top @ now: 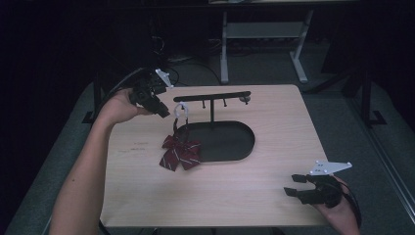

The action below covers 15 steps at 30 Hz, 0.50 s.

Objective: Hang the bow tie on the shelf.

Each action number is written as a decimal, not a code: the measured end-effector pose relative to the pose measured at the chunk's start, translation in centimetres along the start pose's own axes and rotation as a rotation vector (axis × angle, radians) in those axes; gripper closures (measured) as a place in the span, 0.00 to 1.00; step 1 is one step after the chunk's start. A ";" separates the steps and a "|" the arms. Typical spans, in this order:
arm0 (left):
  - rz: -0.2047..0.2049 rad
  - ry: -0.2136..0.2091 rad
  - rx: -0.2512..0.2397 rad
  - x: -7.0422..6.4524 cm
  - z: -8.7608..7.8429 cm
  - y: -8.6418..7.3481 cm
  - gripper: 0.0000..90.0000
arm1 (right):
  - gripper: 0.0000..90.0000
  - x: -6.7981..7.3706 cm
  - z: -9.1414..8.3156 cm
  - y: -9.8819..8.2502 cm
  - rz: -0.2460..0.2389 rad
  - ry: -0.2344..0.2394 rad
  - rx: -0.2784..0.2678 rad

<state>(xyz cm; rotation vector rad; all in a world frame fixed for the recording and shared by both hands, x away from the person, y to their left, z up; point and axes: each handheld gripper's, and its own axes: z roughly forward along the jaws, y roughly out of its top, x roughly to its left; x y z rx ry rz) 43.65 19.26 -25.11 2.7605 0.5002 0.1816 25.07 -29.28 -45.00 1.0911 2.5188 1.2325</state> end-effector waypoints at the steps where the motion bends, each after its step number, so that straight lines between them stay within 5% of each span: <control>1: 0.000 0.000 0.000 0.0 0.0 0.0 0.84 | 0.41 0.0 0.0 0.0 0.000 0.000 0.000; 15: 0.003 -0.001 -0.010 -0.6 0.1 -0.8 0.84 | 0.41 0.0 0.0 0.0 -0.001 0.000 0.000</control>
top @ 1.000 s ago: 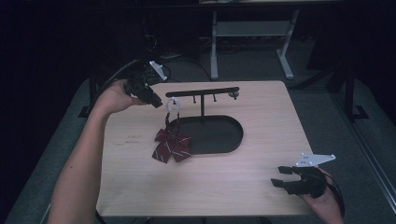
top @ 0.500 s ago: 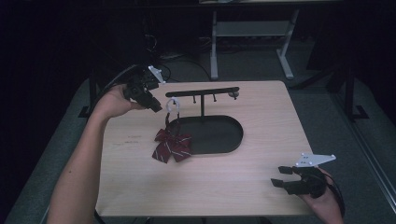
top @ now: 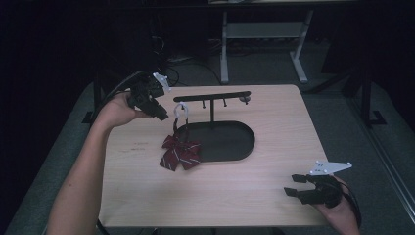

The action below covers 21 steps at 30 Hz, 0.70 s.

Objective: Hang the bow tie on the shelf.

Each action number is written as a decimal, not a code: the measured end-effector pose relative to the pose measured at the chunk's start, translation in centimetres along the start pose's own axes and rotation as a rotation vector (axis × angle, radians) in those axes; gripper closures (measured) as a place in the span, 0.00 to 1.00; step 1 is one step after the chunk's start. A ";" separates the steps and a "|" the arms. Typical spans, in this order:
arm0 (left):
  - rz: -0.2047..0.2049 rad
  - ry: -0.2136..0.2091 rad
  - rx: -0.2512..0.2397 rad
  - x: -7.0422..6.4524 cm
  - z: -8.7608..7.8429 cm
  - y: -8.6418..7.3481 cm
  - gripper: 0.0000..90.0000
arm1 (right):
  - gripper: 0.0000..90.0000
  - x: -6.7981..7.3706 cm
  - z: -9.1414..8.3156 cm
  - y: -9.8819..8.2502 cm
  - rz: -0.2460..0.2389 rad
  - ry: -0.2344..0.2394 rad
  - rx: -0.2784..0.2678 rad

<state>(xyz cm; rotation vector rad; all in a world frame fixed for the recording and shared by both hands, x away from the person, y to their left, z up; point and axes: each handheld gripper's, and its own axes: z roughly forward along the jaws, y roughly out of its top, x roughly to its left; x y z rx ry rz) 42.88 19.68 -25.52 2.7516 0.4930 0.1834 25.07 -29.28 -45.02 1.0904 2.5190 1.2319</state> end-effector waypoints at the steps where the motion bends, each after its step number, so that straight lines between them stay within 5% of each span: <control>1: 0.001 0.000 0.000 -0.1 0.1 -0.1 0.84 | 0.41 0.0 0.0 0.0 0.001 0.000 0.001; 21: -0.005 -0.002 -0.001 -1.2 0.0 -1.8 0.81 | 0.41 0.1 0.1 0.0 0.000 -0.001 0.004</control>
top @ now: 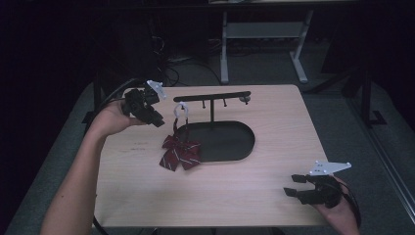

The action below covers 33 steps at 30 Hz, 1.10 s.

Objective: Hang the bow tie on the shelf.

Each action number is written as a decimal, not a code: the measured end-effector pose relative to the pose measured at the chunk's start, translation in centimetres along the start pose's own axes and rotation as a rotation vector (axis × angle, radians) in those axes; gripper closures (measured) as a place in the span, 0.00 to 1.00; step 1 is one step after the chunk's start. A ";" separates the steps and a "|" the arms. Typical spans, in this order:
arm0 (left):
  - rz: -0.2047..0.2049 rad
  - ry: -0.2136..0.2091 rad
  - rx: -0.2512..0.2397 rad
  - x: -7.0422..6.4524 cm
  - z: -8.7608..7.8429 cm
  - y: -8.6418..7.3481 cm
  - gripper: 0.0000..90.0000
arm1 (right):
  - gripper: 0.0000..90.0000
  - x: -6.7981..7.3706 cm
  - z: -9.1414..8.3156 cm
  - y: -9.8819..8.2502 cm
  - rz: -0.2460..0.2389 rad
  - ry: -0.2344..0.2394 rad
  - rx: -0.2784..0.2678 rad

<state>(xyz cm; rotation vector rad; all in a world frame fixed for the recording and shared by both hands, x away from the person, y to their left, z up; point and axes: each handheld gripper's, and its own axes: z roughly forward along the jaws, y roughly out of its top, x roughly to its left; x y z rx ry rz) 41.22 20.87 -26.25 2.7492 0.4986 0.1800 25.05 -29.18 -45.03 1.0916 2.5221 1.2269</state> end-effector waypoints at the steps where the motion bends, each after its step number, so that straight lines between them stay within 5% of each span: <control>1: 0.000 0.000 0.000 0.0 0.0 0.0 0.81 | 0.41 0.0 0.0 0.0 0.000 0.000 0.000; 33: -0.010 -0.013 -0.029 -1.9 2.1 -2.2 0.68 | 0.41 0.1 0.0 0.0 0.003 -0.004 0.003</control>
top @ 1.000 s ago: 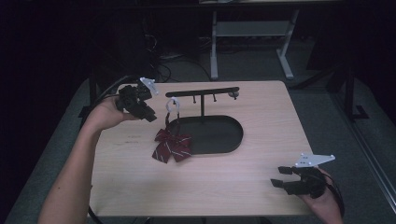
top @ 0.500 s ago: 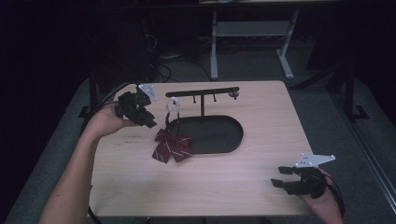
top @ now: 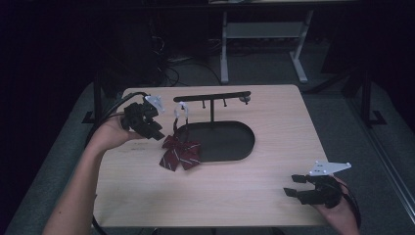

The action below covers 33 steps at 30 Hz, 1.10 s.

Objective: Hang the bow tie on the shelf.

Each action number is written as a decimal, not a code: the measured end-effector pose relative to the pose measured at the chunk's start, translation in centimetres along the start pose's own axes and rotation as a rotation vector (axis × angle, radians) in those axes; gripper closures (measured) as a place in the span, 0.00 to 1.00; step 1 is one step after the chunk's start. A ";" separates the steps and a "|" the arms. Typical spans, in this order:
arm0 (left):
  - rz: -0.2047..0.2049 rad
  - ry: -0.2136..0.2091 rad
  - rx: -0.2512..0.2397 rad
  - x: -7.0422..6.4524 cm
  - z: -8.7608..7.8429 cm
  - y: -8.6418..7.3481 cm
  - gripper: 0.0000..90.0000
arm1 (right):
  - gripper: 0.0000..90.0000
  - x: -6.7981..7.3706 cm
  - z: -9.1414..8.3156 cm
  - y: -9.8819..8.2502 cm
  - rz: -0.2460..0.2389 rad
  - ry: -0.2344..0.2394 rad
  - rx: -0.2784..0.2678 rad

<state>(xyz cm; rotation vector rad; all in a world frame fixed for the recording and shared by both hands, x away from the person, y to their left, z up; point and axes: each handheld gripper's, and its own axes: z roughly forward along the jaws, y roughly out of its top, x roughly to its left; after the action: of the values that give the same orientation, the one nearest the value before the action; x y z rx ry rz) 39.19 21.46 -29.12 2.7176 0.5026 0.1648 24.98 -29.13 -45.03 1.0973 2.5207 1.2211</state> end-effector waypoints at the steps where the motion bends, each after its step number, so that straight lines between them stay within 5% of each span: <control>1: 0.000 -0.005 -0.002 0.0 0.1 -0.1 0.67 | 0.41 0.0 0.0 0.0 0.004 0.001 0.002; 33: -0.022 -0.011 -0.051 -2.1 2.3 -1.7 0.49 | 0.41 0.2 0.1 0.0 0.003 0.001 0.006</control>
<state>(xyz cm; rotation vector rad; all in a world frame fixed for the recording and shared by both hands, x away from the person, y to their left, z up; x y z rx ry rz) 37.12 21.42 -32.02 2.6607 0.5174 0.1552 24.93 -28.91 -45.06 1.1026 2.5255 1.2161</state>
